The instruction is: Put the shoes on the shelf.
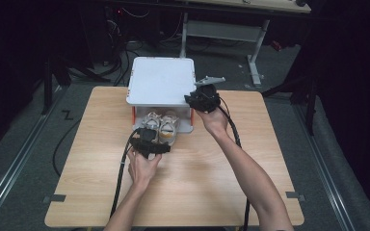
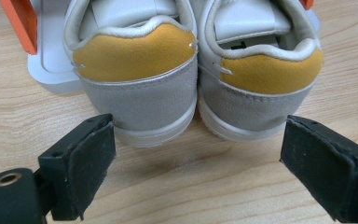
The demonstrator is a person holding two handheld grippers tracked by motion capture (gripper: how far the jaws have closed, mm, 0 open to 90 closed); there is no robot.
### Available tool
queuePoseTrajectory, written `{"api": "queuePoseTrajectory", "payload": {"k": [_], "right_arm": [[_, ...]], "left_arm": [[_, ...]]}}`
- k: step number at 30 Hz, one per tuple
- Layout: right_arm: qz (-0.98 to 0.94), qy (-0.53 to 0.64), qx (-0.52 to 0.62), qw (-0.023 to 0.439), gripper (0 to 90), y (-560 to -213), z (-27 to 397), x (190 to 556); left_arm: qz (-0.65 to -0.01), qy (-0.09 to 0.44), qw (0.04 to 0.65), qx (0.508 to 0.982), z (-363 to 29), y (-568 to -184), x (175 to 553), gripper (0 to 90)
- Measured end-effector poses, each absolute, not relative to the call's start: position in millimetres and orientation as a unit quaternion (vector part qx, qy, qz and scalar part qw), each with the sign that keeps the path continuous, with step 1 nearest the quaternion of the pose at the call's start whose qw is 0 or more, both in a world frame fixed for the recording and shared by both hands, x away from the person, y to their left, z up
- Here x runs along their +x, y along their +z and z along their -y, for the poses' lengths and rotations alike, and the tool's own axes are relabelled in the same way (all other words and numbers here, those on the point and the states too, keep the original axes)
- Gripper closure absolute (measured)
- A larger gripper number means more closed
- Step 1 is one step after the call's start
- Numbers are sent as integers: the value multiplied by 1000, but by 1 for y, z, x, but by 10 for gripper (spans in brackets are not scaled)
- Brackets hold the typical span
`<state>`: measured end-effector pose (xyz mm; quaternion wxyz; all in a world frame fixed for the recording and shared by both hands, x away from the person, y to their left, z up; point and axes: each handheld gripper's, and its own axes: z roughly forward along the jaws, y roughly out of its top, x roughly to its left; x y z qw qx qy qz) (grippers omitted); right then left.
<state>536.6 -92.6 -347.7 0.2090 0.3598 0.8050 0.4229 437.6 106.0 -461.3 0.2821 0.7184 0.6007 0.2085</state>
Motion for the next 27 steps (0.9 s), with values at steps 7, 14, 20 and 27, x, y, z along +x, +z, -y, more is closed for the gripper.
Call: {"api": "queuePoseTrajectory", "payload": {"k": [7, 14, 20, 27], "right_arm": [[-805, 423, 361, 209, 691, -348, 92, 536], [-806, 420, 361, 207, 704, -347, 92, 536], [-807, 420, 361, 202, 705, -347, 92, 537], [-808, 420, 361, 201, 706, -347, 92, 537]], "left_arm": [[-604, 202, 275, 720, -100, -460, 447, 99], [-613, 202, 274, 713, -99, -457, 460, 103], [-614, 210, 270, 712, -96, -456, 472, 116], [-615, 222, 272, 706, -94, -455, 483, 142]]}}
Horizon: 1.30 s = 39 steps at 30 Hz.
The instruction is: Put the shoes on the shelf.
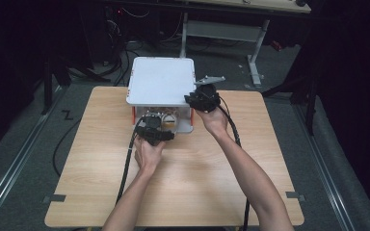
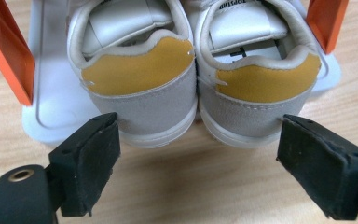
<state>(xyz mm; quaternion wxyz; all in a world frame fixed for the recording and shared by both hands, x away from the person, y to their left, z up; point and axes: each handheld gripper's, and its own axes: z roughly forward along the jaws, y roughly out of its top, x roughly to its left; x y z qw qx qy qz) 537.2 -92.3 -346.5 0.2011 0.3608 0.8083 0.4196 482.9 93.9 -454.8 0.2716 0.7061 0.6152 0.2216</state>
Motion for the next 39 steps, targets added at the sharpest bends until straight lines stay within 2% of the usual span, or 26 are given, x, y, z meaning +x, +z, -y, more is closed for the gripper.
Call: {"api": "queuePoseTrajectory", "payload": {"k": [10, 17, 29, 39], "right_arm": [[-808, 420, 360, 201, 710, -347, 92, 537], [-809, 419, 360, 202, 716, -347, 92, 537], [-809, 420, 359, 201, 716, -347, 92, 537], [-809, 421, 358, 200, 715, -347, 92, 537]], "left_arm": [[-619, 231, 287, 693, -92, -459, 492, 152], [-624, 228, 276, 695, -88, -459, 502, 154], [-633, 240, 310, 667, -87, -467, 512, 167], [-625, 240, 308, 676, -88, -465, 508, 191]]}}
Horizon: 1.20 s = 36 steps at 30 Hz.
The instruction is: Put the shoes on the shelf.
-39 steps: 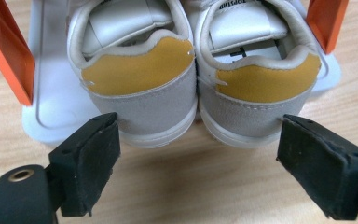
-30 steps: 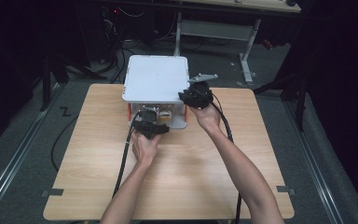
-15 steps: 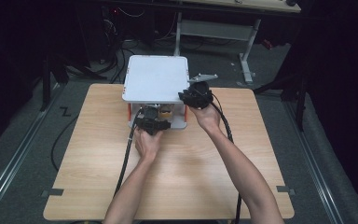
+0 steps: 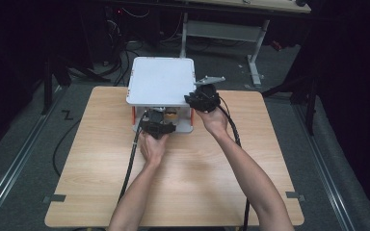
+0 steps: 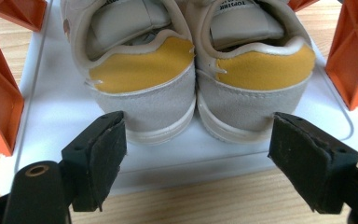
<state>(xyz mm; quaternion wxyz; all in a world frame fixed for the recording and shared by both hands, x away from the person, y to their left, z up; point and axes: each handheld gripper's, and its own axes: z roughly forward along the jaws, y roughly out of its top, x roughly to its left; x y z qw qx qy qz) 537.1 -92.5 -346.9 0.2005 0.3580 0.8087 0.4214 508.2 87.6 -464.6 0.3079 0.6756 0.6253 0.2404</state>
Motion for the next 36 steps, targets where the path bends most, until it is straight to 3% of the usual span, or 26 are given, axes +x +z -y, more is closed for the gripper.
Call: {"api": "queuePoseTrajectory", "payload": {"k": [7, 17, 36], "right_arm": [[-808, 420, 360, 204, 691, -347, 92, 537], [-797, 438, 366, 197, 532, -348, 97, 536], [-765, 477, 388, 192, 523, -340, 166, 505]], "left_arm": [[-612, 239, 295, 694, -91, -464, 498, 208], [-594, 239, 310, 703, -105, -452, 478, 229], [-546, 233, 368, 716, -120, -417, 441, 262]]}}
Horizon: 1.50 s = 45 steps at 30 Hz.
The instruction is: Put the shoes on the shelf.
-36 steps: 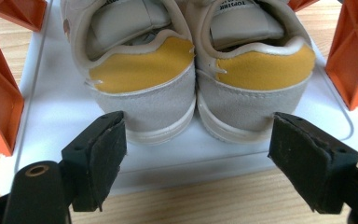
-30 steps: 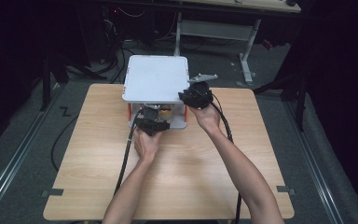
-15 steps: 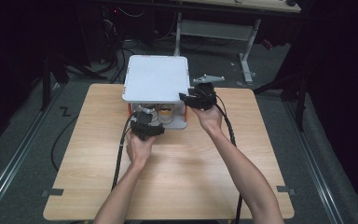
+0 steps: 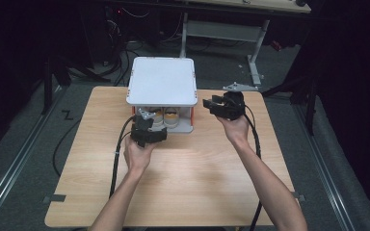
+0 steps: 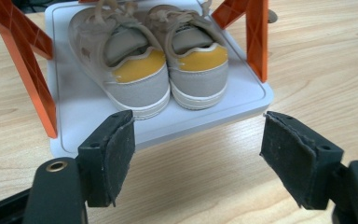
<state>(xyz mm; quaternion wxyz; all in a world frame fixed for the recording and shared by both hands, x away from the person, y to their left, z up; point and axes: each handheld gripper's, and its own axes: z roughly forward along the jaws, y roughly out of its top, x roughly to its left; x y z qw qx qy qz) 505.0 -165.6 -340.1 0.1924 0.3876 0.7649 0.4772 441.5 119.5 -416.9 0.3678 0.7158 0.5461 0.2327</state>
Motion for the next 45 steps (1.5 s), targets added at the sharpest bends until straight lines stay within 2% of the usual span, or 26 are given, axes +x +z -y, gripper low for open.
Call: {"api": "queuePoseTrajectory", "payload": {"k": [22, 45], "right_arm": [[-747, 499, 395, 194, 506, -343, 228, 464], [-736, 495, 415, 201, 512, -366, 282, 418]], "left_arm": [[-511, 246, 419, 709, -129, -391, 404, 265], [-506, 239, 424, 712, -145, -398, 378, 277]]}}
